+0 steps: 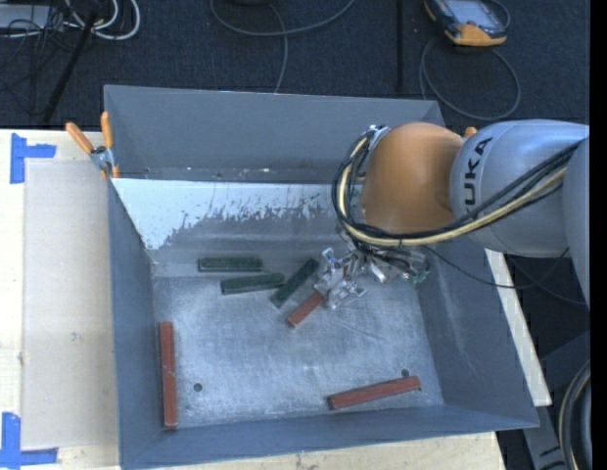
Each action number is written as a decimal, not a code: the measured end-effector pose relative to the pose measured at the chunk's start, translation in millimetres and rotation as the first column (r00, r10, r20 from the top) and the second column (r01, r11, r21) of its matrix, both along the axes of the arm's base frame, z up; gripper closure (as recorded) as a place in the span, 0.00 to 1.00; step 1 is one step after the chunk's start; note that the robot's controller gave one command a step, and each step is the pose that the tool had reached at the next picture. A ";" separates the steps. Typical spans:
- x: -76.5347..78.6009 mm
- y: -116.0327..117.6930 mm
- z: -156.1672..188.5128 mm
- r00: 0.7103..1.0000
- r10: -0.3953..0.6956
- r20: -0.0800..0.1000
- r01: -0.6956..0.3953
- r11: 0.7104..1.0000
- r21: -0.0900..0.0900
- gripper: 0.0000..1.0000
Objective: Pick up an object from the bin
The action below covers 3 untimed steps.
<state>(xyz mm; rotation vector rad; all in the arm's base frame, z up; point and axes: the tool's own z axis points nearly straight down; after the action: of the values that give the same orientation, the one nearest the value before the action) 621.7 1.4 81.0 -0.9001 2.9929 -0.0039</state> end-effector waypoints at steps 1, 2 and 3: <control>-1.0 -2.1 -1.7 1.000 -0.002 -0.001 0.002 1.000 -0.002 0.00; -0.9 -2.3 -1.8 1.000 -0.003 0.000 0.003 1.000 -0.002 0.00; 6.8 41.8 2.4 0.998 -0.067 0.020 0.067 0.998 0.000 1.00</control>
Offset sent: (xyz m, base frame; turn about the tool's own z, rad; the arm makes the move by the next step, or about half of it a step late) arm 0.0000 0.0000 0.0000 0.0000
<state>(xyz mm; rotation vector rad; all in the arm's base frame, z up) 628.4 43.3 83.4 -0.7939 3.0034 -0.0142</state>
